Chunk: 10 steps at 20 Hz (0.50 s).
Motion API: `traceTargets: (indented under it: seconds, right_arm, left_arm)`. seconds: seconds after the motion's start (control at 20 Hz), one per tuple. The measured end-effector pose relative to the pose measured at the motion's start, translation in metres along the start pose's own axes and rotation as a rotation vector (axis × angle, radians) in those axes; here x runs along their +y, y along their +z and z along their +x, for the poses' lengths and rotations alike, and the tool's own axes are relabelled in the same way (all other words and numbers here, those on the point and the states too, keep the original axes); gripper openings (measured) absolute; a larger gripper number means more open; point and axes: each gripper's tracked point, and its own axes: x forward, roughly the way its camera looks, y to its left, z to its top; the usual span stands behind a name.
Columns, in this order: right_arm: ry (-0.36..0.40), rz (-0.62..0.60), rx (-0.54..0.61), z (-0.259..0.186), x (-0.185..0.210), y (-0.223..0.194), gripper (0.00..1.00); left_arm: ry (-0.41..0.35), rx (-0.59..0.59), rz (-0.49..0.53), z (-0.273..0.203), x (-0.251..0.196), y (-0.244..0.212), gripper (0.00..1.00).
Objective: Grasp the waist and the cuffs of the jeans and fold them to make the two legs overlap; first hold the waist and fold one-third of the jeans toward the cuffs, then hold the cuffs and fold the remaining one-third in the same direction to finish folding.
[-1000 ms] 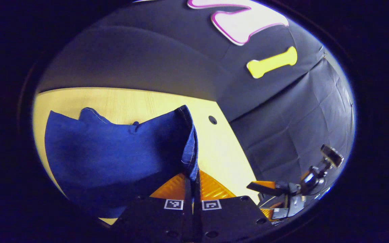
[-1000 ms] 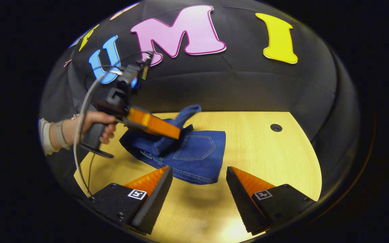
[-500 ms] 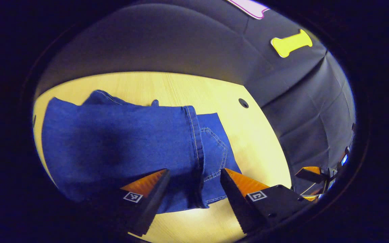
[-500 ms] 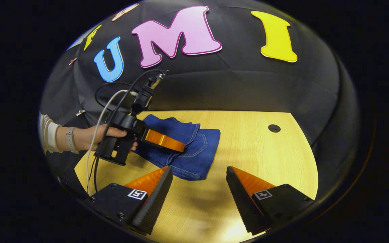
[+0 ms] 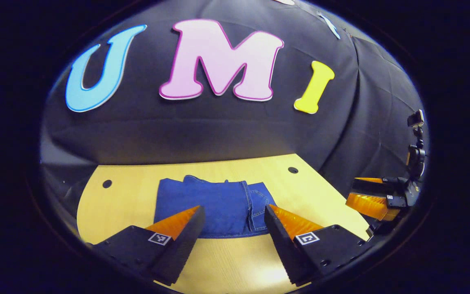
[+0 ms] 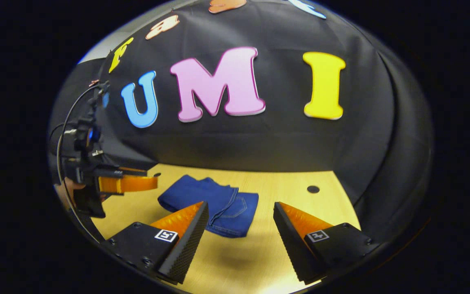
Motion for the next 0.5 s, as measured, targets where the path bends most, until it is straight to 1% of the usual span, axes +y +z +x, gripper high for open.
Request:
traceTargets:
  seconds: [0.05, 0.15, 0.2, 0.4, 0.5]
  right_arm:
    - [-0.010, -0.008, -0.032, -0.015, 0.005, 0.012, 0.98]
    - [-0.037, -0.019, -0.060, -0.044, 0.015, 0.026, 0.98]
    - [-0.026, -0.028, -0.082, -0.061, 0.025, 0.034, 0.98]
    - [-0.042, -0.104, -0.166, -0.118, 0.044, 0.059, 0.98]
    - [-0.056, -0.113, -0.198, -0.146, 0.051, 0.066, 0.98]
  left_arm:
    - [0.026, -0.034, 0.012, -0.023, 0.001, 0.000, 0.95]
    - [0.070, -0.082, 0.019, -0.068, -0.001, 0.001, 0.95]
    - [0.084, -0.109, 0.017, -0.090, -0.004, 0.001, 0.95]
    - [0.137, -0.238, 0.006, -0.176, -0.017, 0.013, 0.95]
    - [0.140, -0.279, 0.003, -0.208, -0.030, 0.010, 0.94]
